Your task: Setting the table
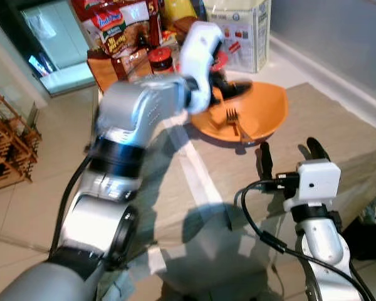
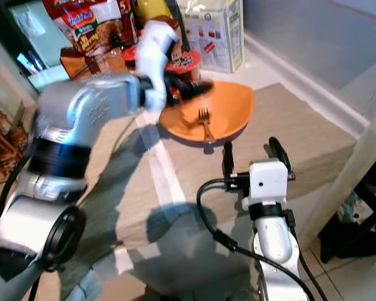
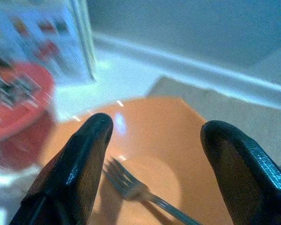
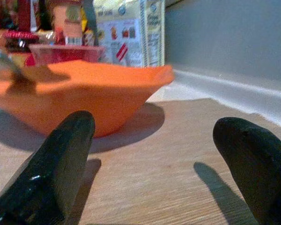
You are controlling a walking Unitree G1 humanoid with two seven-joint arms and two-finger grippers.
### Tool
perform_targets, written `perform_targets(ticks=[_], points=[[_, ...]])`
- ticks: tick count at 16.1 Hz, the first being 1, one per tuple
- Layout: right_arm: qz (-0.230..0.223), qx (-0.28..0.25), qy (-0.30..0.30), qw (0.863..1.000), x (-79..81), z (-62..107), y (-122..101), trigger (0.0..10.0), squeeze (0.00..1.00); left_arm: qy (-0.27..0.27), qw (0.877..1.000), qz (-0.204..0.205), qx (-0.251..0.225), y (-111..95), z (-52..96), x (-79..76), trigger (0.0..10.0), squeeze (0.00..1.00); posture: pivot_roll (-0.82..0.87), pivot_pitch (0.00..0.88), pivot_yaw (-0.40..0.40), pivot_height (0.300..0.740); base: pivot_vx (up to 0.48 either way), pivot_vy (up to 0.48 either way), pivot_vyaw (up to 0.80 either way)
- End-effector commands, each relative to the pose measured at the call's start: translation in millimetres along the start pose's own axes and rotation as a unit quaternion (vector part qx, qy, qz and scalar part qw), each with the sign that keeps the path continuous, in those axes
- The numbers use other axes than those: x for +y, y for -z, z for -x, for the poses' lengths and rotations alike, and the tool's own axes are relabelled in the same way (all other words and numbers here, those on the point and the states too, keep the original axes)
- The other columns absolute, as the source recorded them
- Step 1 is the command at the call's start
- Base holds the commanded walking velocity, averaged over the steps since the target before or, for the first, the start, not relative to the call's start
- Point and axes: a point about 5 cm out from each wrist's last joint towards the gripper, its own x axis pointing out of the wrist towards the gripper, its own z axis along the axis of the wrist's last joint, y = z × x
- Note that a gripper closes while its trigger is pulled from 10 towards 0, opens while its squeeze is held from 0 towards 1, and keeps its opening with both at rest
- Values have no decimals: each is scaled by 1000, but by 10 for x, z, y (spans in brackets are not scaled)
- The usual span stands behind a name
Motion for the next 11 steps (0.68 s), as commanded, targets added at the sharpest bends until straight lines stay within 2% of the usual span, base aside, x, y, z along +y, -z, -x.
perform_targets(ticks=[1, 3, 4, 5, 6, 7, 9, 10, 11], points=[[-10, 1, -9, 1000, 55, -11, 2, 10000, 0, -16, 1000, -16, -22, -19, 81, 44, 10000, 0, -178, 0, 182, 722, 0, 0, 0], [-6, -2, -13, 1000, 53, -25, 39, 10000, 0, -93, 990, -40, -102, 159, 437, 125, 10000, 0, -162, 0, 173, 722, 0, 0, 0], [-4, -5, -14, 1000, 50, -35, 48, 10000, 0, -136, 982, -45, -124, 316, 591, 175, 10000, 0, -159, 0, 169, 722, 0, 0, 0], [-2, -10, -14, 1000, 41, -56, 56, 10000, 0, -194, 970, -71, -130, 529, 779, 238, 10000, 0, -149, 0, 163, 722, 0, 0, 0], [-1, -11, -14, 1000, 35, -66, 63, 10000, 0, -214, 965, -73, -131, 634, 855, 251, 10000, 0, -145, 0, 158, 722, 0, 0, 0], [0, -17, -12, 1000, 25, -99, 77, 10000, 0, -247, 956, -95, -129, 876, 1003, 266, 10000, 0, -134, 0, 149, 722, 0, 0, 0], [-2, -29, -12, 999, 37, -132, 72, 10000, 0, -263, 952, -102, -122, 1095, 1067, 282, 10000, 0, -124, 0, 142, 722, 0, 0, 0], [-6, -29, -14, 999, 51, -145, 91, 10000, 0, -273, 944, -138, -126, 1188, 1110, 281, 10000, 0, -122, 0, 137, 722, 0, 0, 0], [-9, -29, -15, 999, 56, -154, 102, 10000, 0, -280, 939, -155, -125, 1240, 1130, 282, 10000, 0, -123, 0, 136, 722, 0, 0, 0]])
